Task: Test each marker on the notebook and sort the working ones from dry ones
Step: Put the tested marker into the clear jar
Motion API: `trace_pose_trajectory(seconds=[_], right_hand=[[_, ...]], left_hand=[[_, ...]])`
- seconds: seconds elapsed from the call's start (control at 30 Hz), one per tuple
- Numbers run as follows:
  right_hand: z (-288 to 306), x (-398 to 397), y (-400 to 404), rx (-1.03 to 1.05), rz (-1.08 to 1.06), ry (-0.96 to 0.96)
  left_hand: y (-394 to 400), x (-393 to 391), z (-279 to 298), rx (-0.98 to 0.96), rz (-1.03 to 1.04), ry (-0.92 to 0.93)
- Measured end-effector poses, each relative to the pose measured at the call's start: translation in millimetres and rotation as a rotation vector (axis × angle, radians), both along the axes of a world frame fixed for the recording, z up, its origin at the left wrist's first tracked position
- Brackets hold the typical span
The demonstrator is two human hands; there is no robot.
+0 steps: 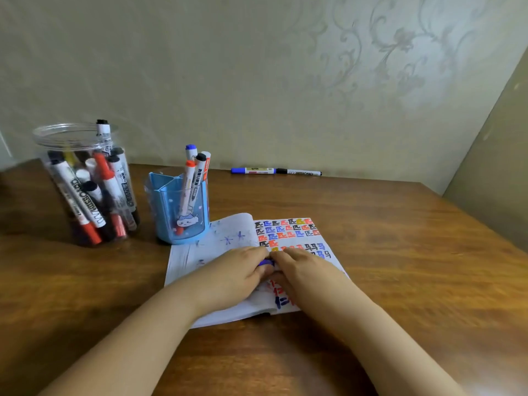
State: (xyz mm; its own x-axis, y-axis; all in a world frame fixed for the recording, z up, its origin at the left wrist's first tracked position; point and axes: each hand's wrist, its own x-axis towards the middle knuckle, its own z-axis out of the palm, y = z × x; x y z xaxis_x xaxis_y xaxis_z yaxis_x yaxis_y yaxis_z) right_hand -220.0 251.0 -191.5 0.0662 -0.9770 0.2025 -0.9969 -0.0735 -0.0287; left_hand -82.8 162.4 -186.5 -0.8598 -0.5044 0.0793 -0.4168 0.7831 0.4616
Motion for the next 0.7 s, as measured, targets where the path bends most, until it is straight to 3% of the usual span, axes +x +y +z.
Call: trace_pose_trajectory(seconds=[0.23,0.7], right_hand=[[-11,6,-2,-0.076,0.046,0.046],[-14,3,3,-0.147,0.144,-0.041]], left_hand=[[-3,5,-5,0.031,-0.040,0.075],[-7,10,-4,0.151,-0.060,0.002]])
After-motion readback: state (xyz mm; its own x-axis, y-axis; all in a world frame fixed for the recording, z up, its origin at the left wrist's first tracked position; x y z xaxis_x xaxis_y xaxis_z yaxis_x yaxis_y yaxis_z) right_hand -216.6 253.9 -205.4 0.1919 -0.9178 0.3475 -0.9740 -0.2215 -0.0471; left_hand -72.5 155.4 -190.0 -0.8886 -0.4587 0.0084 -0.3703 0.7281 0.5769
